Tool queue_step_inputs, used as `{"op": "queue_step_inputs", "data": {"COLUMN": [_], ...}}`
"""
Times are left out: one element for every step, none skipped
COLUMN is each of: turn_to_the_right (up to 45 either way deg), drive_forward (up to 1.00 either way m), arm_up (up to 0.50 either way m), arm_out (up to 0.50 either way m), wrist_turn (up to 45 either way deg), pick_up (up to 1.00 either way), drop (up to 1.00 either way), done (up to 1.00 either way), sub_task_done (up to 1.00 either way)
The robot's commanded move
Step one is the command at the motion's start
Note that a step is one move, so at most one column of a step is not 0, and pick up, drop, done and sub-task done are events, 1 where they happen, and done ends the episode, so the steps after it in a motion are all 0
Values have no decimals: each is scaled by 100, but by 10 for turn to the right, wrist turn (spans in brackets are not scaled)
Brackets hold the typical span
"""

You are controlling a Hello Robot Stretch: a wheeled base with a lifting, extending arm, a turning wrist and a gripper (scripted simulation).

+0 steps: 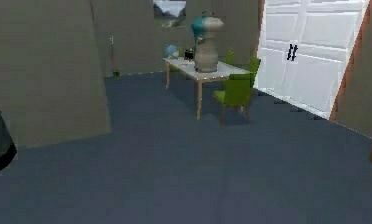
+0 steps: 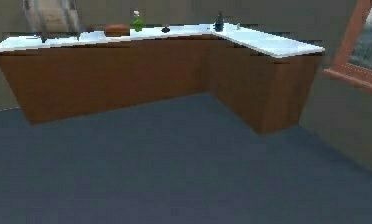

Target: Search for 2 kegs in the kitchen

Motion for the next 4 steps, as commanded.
{"op": "queue_step_inputs", "data": {"turn_to_the_right": [0, -30, 0, 0], "drive_forward": [100, 0, 100, 20], "arm_up": [0, 0, 0, 0], "arm_out": [0, 0, 0, 0], "wrist_turn": [0, 0, 0, 0], "pick_up": [0, 0, 0, 0], "drop": [0, 0, 0, 0], "done": [0, 0, 0, 0], "sub_task_done": [0, 0, 0, 0]}}
